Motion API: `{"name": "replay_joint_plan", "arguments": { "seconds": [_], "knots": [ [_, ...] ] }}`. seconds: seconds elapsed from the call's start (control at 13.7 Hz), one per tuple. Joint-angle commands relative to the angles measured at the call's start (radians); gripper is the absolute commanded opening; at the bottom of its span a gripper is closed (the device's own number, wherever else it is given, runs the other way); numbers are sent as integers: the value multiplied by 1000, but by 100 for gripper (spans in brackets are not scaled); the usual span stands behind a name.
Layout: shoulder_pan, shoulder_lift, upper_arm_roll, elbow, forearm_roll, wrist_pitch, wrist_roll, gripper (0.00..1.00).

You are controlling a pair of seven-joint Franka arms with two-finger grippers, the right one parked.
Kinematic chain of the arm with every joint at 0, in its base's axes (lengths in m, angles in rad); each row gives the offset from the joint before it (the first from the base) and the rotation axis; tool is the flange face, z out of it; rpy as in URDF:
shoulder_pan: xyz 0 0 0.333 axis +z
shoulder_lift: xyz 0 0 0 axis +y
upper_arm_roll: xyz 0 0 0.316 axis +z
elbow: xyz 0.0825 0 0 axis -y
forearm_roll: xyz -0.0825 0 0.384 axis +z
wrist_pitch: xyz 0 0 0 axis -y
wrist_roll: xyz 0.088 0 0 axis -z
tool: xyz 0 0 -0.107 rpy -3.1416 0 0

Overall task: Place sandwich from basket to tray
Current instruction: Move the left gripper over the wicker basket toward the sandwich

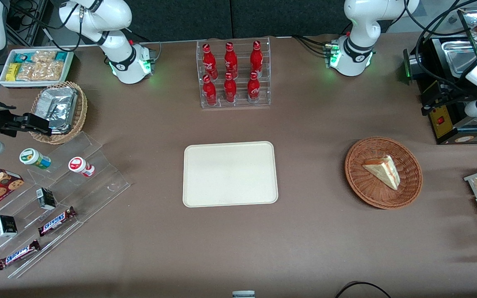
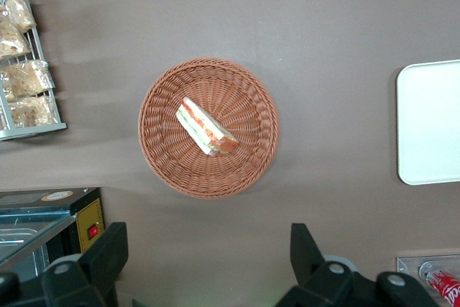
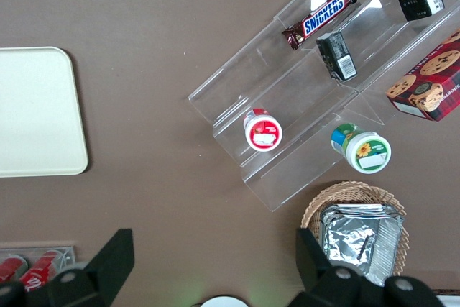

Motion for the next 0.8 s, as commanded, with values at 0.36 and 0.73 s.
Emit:
{"name": "replay_joint_plan", "arguments": {
  "seconds": [0.36,0.73],
  "knots": [
    [7,52,41,-9,-5,-54,-195,100],
    [7,182,45,-59,-9,22,-582,100]
  ]
}}
